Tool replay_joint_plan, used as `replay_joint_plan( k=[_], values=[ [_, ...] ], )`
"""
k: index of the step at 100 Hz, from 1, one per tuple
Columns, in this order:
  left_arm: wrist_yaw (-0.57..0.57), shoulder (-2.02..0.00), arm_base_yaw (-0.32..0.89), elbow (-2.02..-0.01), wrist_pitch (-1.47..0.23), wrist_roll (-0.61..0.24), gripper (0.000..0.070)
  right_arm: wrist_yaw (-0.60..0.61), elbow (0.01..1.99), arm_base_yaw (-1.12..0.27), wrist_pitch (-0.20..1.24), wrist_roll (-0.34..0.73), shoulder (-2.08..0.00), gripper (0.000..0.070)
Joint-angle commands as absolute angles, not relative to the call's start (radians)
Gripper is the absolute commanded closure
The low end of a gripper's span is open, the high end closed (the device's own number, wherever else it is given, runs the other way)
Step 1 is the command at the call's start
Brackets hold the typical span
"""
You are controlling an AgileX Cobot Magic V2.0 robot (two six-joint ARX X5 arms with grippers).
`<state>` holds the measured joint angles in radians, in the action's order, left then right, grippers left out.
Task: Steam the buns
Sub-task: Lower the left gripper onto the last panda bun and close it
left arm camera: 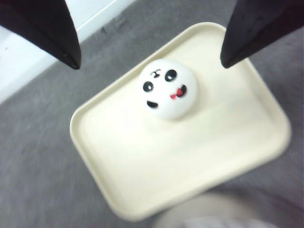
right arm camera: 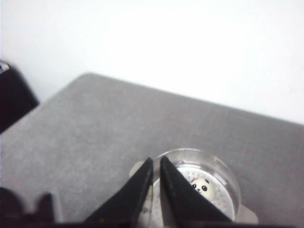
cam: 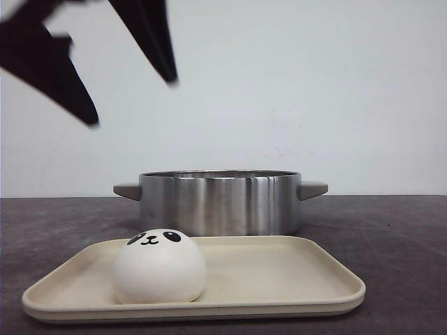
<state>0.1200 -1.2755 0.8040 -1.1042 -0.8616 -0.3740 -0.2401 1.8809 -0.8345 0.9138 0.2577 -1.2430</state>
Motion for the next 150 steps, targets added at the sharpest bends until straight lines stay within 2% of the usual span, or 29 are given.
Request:
replay_joint_plan(
  k=[1, 44, 66, 97, 101, 107, 116, 122, 131, 150],
  values=[
    [0.125, -1.338, 0.818, -1.115, -0.834, -0.387, 0.0143, -0.262, 1.900, -0.848, 0.925, 0.246, -1.245, 0.0682],
    [0.123, -1.639, 0.827, -1.115, -0.770, -0.387, 0.0141, -0.289, 1.898, -0.849, 1.029, 0.254, -1.221, 0.0683],
    [0.124, -1.707, 0.827, -1.115, -0.707, -0.416, 0.0142, -0.289, 1.898, -0.864, 1.030, 0.262, -1.221, 0.0683],
    [0.120, -1.738, 0.827, -1.115, -0.712, -0.428, 0.0153, -0.289, 1.898, -0.869, 1.036, 0.262, -1.221, 0.0683],
    [0.120, -1.738, 0.827, -1.115, -0.715, -0.428, 0.0185, -0.289, 1.898, -0.869, 1.036, 0.262, -1.221, 0.0683],
    [0.120, -1.738, 0.827, -1.115, -0.721, -0.427, 0.0303, -0.289, 1.898, -0.869, 1.036, 0.262, -1.221, 0.0682],
    [0.120, -1.738, 0.828, -1.115, -0.732, -0.417, 0.0510, -0.289, 1.898, -0.869, 1.036, 0.262, -1.221, 0.0683],
    [0.120, -1.738, 0.830, -1.115, -0.739, -0.393, 0.0700, -0.289, 1.898, -0.869, 1.036, 0.262, -1.221, 0.0682],
    [0.119, -1.738, 0.833, -1.115, -0.743, -0.351, 0.0691, -0.289, 1.898, -0.869, 1.036, 0.262, -1.221, 0.0682],
    [0.109, -1.666, 0.836, -1.125, -0.736, -0.324, 0.0692, -0.289, 1.898, -0.869, 1.044, 0.262, -1.221, 0.0683]
  ],
)
